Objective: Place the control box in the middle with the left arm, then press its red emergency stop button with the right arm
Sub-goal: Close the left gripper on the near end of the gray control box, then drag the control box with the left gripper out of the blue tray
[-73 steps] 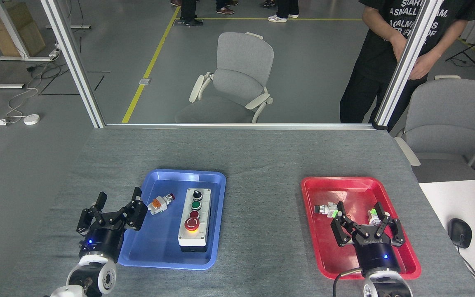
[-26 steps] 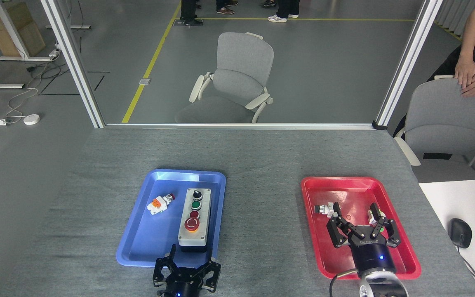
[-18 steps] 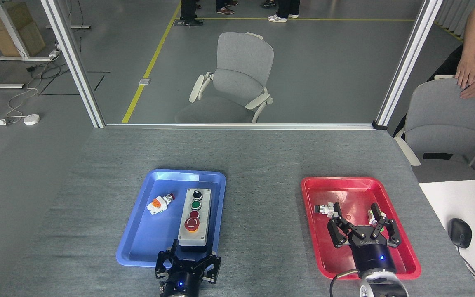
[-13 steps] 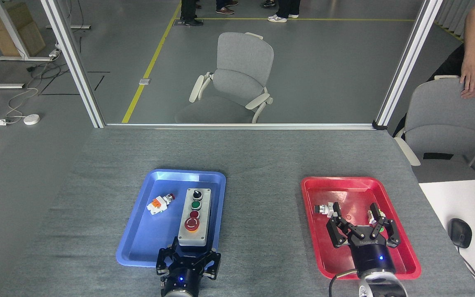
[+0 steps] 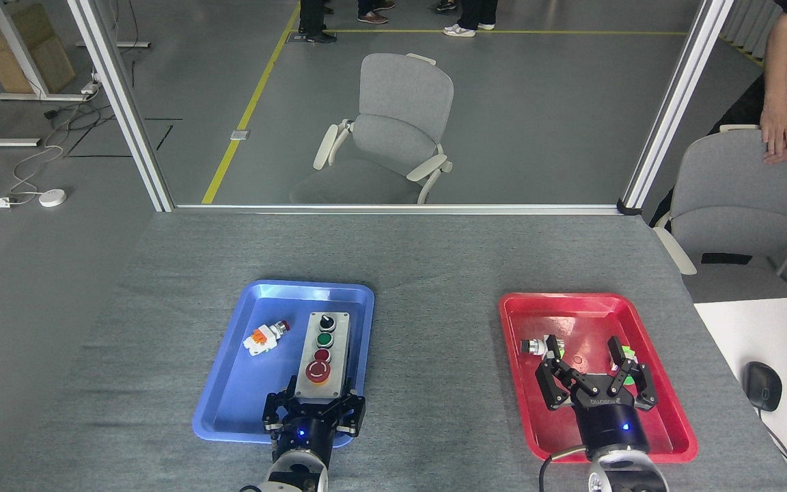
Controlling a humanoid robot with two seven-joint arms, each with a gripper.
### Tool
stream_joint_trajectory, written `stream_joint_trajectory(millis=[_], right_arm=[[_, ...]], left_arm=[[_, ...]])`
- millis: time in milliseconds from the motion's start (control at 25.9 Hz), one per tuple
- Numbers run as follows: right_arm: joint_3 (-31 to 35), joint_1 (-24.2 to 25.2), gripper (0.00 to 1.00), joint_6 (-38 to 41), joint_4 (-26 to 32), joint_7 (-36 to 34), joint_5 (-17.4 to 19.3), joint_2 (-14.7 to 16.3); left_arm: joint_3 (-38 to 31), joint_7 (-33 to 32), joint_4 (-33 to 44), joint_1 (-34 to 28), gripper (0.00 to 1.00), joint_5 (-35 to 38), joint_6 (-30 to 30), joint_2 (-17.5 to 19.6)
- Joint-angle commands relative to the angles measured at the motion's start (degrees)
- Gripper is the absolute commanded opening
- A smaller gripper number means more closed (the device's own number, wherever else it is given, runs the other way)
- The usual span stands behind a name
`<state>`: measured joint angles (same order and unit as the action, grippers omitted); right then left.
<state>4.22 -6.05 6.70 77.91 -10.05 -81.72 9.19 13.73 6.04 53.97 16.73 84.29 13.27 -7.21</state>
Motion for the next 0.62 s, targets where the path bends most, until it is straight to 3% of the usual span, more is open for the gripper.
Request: stream_joint_trajectory(millis=[0,77,309,347,579], right_arm=[[0.0,0.0,0.98,-0.1,0.0,0.5,0.0,-0.2],[0.0,0.0,0.98,-0.1,0.0,0.5,0.0,-0.2],[-0.1,0.0,0.98,-0.1,0.0,0.5,0.0,-0.1],[-0.1,0.0,0.98,-0.1,0.1,0.5,0.0,-0.1],[-0.1,0.0,0.98,0.0,0.0,0.5,0.0,0.1]], left_arm=[[0.0,0.2,-2.9,2.3,0.92,-1.3,-0.2,0.1],[0.2,-0.2,-3.3,2.7,0.68,-1.4,-0.8,0.4],[0.2,-0.7,-4.4,4.7,0.17,-1.5,-0.9,1.1],[0.1,-0.7,-4.4,4.8,0.0,-1.6,-1.1,1.1],[-0.1,-0.6,-2.6,4.8,0.0,-2.9,-1.5,1.1]])
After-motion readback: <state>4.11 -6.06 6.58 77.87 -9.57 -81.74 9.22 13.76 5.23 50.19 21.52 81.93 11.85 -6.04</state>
